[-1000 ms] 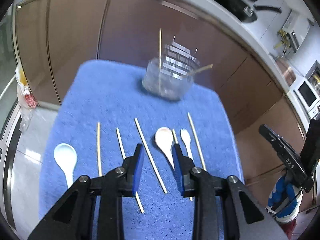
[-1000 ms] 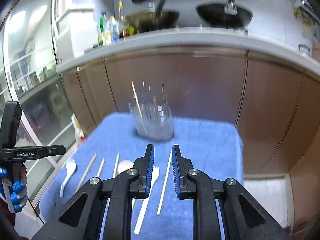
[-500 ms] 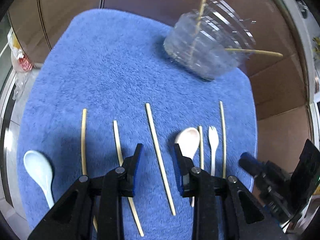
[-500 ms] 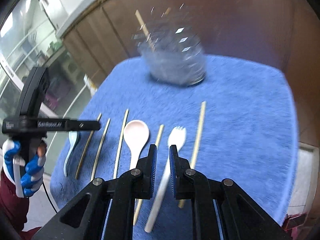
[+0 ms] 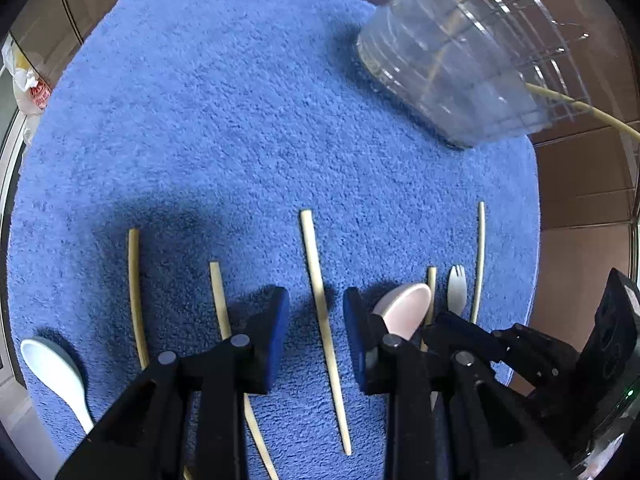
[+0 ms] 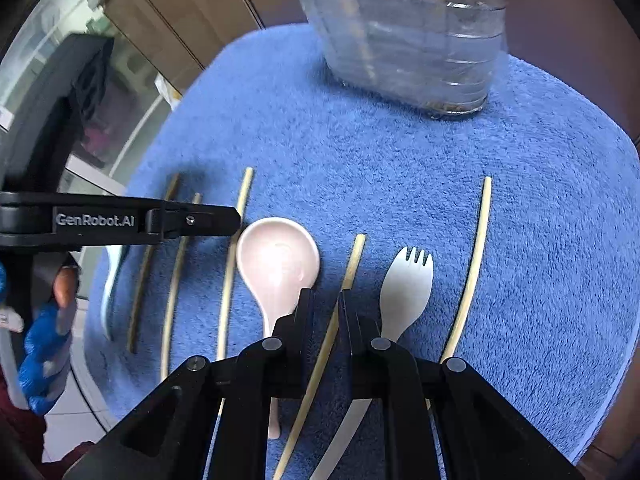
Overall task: Organize utensils
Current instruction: 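Lower the left gripper toward a wooden chopstick on the towel, then grasp the chopstick with the left gripper and lift it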
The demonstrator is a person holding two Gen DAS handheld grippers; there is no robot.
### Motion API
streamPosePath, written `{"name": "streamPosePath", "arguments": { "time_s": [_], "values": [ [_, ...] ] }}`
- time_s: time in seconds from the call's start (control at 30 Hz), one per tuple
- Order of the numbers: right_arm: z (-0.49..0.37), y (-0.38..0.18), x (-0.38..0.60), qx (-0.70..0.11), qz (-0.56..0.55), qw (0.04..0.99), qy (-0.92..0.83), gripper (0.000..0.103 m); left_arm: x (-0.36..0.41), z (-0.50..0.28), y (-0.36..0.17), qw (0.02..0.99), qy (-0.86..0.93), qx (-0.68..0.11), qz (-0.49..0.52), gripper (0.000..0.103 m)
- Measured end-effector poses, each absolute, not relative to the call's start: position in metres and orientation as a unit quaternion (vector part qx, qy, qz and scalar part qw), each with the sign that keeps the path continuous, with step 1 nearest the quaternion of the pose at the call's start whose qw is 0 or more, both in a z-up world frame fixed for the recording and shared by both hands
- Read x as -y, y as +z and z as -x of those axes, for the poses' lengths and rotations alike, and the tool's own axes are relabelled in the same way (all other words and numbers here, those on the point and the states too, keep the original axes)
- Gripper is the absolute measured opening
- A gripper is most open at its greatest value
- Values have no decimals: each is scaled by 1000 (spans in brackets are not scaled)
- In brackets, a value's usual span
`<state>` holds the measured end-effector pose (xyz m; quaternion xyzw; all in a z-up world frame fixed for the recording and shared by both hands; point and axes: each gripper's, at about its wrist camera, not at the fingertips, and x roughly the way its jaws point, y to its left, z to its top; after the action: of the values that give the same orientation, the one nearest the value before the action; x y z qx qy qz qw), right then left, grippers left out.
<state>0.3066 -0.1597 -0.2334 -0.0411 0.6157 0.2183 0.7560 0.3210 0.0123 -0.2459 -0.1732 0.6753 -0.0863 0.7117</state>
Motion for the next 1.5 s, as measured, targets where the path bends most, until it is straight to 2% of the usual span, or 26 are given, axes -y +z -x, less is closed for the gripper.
{"name": "streamPosePath", "arguments": {
  "time_s": [0.4, 0.77, 1.0, 1.23, 1.5],
  "values": [
    [-303, -246, 129, -622, 95, 752, 198, 11, 9, -343, -255, 701, -37, -701, 126, 15],
    [-300, -245, 138, -615, 81, 760, 194, 7, 52, -351, -255, 711, 16, -698, 86, 7],
    [-298, -236, 161, -612, 40, 764, 198, 5, 43, -333, -246, 729, 3, -674, 120, 5],
    [-270, -197, 188, -567, 9, 795, 217, 5, 30, -299, -205, 768, -23, -628, 123, 5],
    [-235, -136, 228, -446, -46, 857, 256, 6, 2, -257, -132, 845, -64, -519, 116, 5]
  ]
}}
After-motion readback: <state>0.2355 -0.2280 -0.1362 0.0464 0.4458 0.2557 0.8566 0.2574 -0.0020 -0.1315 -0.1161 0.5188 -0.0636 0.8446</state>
